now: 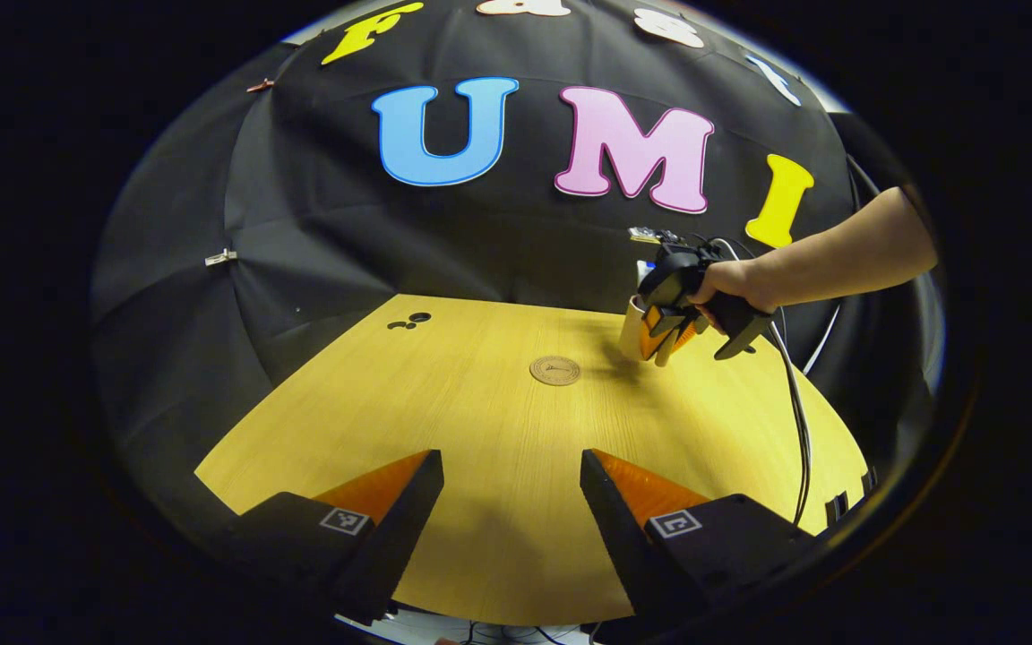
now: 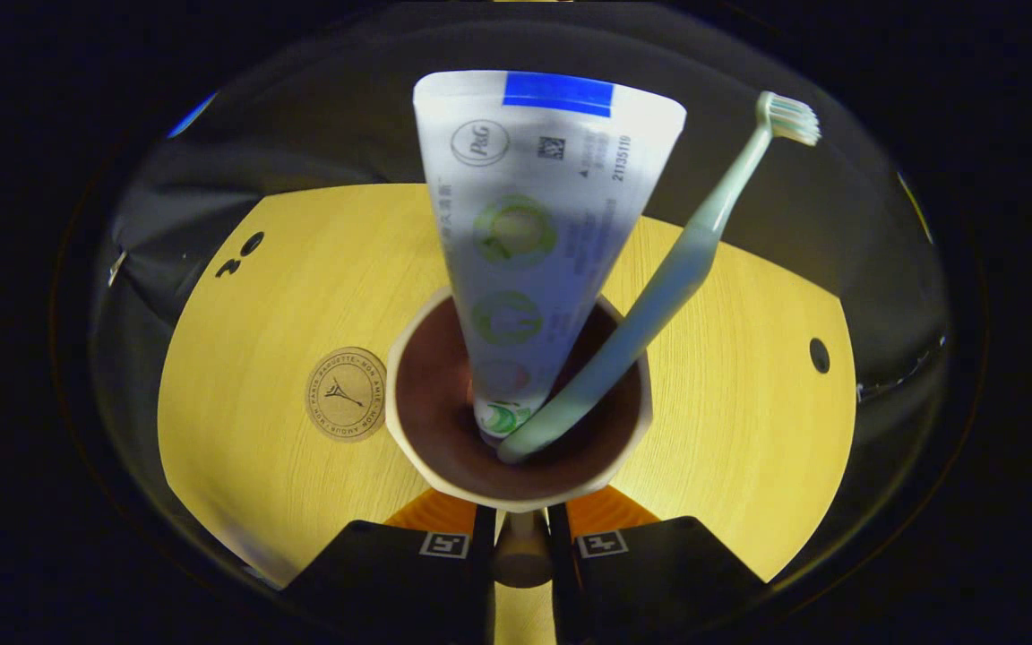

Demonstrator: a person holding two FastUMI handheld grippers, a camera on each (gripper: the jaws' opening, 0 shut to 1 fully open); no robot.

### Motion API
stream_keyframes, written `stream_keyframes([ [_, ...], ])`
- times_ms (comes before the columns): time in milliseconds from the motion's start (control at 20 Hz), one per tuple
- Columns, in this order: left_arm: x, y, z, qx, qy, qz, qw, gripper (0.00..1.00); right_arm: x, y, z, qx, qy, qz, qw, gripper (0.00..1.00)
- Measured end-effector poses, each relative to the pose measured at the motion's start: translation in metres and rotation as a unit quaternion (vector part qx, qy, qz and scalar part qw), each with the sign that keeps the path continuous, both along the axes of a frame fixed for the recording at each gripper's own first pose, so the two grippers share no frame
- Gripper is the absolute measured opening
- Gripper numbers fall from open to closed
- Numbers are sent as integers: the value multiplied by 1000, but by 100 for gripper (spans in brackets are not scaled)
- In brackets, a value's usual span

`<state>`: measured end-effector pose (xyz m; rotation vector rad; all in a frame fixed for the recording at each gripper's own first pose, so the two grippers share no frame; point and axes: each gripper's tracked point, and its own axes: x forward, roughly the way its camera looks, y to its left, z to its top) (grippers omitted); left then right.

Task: Put the toothbrush and toothpaste on the desktop into the cup, then pick up the cup and place it on the coaster on the desktop.

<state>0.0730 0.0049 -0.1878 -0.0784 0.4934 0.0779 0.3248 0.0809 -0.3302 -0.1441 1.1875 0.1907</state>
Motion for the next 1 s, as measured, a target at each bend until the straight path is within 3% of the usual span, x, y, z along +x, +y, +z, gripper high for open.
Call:
stream_keyframes([
  [350,-8,2,-7,-11,10,5,1000,98,-9,66,15,12,-3,63,998,29],
  [450,-11,6,-10,-13,17,11,1000,98,-12,59,24,19,4,70,997,23],
  [500,-15,9,-12,-13,18,15,1000,98,-13,50,22,18,5,76,997,28],
  [1000,-35,36,-32,-31,43,57,997,98,-25,51,28,11,34,101,994,29],
])
